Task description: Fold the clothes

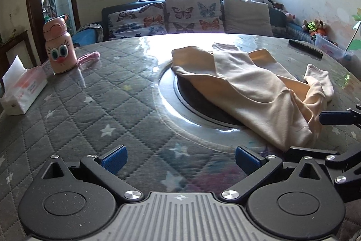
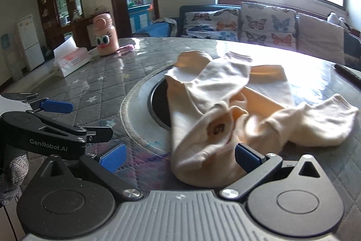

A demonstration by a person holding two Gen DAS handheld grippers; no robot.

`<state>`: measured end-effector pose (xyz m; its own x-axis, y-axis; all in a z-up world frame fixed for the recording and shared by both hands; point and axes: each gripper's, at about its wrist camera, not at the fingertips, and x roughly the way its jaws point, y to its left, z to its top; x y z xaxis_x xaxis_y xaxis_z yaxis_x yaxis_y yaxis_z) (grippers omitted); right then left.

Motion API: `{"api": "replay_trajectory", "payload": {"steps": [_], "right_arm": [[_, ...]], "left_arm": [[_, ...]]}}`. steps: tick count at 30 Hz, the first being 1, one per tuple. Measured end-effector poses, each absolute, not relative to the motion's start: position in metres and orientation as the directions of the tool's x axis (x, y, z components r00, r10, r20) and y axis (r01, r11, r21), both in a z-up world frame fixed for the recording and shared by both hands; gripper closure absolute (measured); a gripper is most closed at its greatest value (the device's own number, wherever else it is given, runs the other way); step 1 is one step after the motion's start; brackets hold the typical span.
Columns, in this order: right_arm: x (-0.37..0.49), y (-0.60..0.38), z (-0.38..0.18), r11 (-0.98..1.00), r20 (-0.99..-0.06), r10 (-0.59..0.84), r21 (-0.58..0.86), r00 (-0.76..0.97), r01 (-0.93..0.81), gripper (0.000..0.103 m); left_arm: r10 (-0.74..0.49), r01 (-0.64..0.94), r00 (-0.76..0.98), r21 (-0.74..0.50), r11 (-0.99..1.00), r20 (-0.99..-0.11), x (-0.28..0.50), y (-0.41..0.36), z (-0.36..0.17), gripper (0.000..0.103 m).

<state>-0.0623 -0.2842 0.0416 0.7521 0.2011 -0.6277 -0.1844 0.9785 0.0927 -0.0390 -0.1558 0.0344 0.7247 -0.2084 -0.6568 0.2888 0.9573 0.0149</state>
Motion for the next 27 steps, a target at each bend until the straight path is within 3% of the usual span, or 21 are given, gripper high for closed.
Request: {"api": "replay_trajectory", "payload": {"steps": [27], "right_arm": [[-0.063, -0.323, 0.041, 0.986, -0.595, 0.150, 0.145, 0.789, -0.078, 0.001]], "left_arm": [[-0.248, 0.378, 0.705, 0.055, 0.924, -0.665, -0.023, -0.202, 0.034, 0.000]]}}
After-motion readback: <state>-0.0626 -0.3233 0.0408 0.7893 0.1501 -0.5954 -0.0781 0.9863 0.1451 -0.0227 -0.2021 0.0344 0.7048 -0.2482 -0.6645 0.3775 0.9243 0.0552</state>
